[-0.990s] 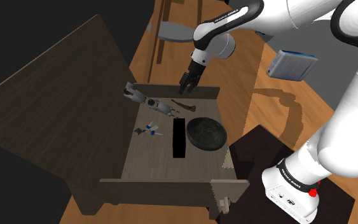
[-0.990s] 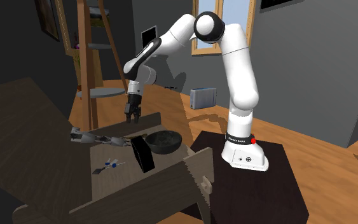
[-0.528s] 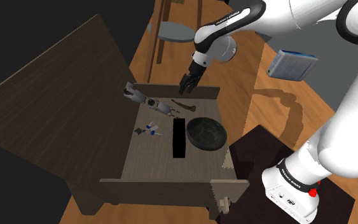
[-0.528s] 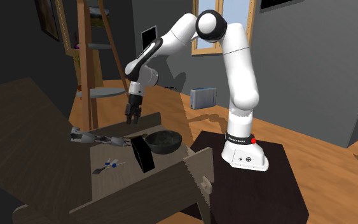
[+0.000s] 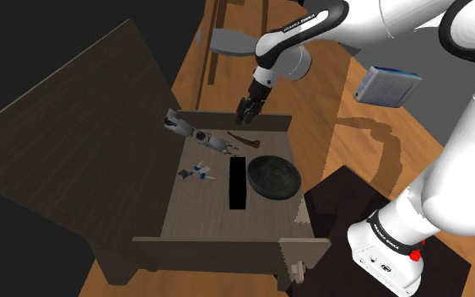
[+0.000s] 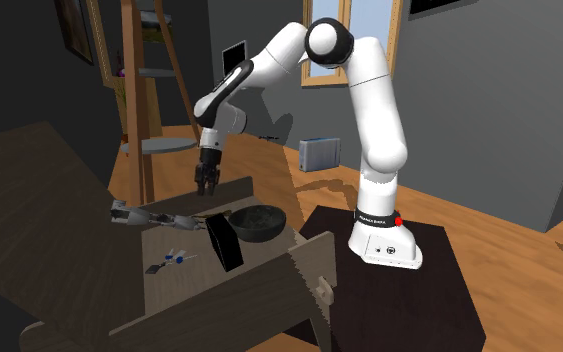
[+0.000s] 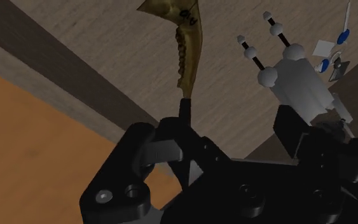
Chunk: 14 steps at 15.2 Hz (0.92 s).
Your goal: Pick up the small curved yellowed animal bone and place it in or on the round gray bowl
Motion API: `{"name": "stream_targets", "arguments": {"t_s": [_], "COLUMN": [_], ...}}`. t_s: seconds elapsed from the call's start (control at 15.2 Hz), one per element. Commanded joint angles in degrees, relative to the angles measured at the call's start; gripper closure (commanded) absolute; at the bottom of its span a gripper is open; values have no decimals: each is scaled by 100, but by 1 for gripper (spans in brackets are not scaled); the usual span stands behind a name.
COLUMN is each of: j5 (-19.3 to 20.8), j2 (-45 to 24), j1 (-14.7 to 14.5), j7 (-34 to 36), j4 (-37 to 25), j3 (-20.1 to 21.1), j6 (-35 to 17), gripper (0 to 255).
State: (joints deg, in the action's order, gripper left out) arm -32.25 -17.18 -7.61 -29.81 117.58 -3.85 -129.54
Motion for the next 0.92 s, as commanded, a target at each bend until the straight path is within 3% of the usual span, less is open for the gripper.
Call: {"name": "stream_targets", "arguments": {"t_s": [0.0,0.46,0.53,0.59,0.73,0.86], "j5": [36,186,186,970,2992,2915], "j2": [-362,-69,-69,149,310,164], "j1": [-18,7,7,-436,-1437,-1476], "j7": [-49,120,120,575,2032,1977], "j4": [100,51,51,546,1325,1315], "j3": [9,-33,-33,-127,-657,-692], "j6": [-84,128,128,-694,-1976,-2107], "gripper": [255,255,0,0,0,0]}}
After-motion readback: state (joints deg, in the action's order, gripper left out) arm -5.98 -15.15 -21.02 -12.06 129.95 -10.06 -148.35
